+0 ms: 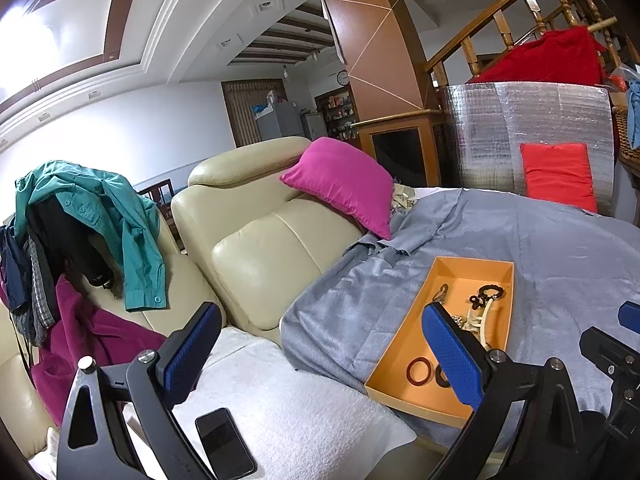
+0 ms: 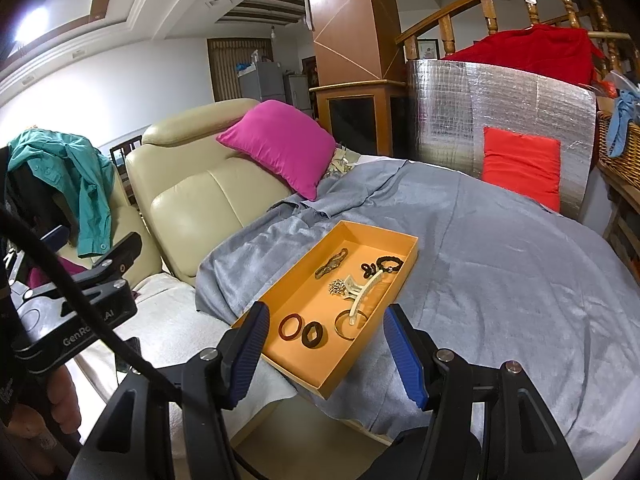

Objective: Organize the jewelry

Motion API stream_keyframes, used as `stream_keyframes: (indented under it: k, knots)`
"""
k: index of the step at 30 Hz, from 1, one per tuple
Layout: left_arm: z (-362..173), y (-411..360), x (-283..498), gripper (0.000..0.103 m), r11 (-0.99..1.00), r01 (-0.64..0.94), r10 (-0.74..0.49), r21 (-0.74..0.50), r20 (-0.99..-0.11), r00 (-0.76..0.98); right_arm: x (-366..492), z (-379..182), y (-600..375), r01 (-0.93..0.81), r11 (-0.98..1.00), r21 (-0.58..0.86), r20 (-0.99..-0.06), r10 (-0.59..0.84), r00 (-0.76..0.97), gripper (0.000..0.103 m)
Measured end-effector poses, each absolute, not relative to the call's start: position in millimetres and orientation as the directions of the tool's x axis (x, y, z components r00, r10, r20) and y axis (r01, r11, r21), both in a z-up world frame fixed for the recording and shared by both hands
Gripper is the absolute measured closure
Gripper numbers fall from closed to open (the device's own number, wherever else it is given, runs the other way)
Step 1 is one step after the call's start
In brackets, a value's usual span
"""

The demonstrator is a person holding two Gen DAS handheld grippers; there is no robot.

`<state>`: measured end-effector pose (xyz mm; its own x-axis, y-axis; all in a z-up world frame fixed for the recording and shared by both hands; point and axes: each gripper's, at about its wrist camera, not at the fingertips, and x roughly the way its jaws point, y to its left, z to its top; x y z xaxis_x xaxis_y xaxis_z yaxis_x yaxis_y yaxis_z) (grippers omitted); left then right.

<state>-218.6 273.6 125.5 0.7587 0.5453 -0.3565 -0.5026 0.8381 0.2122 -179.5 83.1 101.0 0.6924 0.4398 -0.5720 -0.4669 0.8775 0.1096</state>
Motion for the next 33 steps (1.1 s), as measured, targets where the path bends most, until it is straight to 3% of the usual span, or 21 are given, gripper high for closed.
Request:
stream_keyframes:
  k: [21, 29, 33]
  knots:
    - [106.5, 295.0, -184.6, 0.003, 0.820, -0.523, 0.571, 0.233, -0.413, 0.710, -125.4, 76.0, 114.6, -0.489, 0.864, 0.117, -0.627, 0.446, 0.639, 0.039]
    - [108.0, 286.9, -170.9, 0.003, 0.818, -0.515, 0.575, 0.257, -0.397, 0.715, -103.2, 69.8, 108.4, -0.493, 0.854, 0.168, -0.634, 0.476, 0.609, 0.039]
    - [104.9, 251.7, -137.6, 0.003, 0.880, -0.402, 0.474, 0.252, -0.444, 0.760, -82.1, 72.2, 71.2, -0.436, 0.879, 0.195, -0.618, 0.455, 0.641, 0.039]
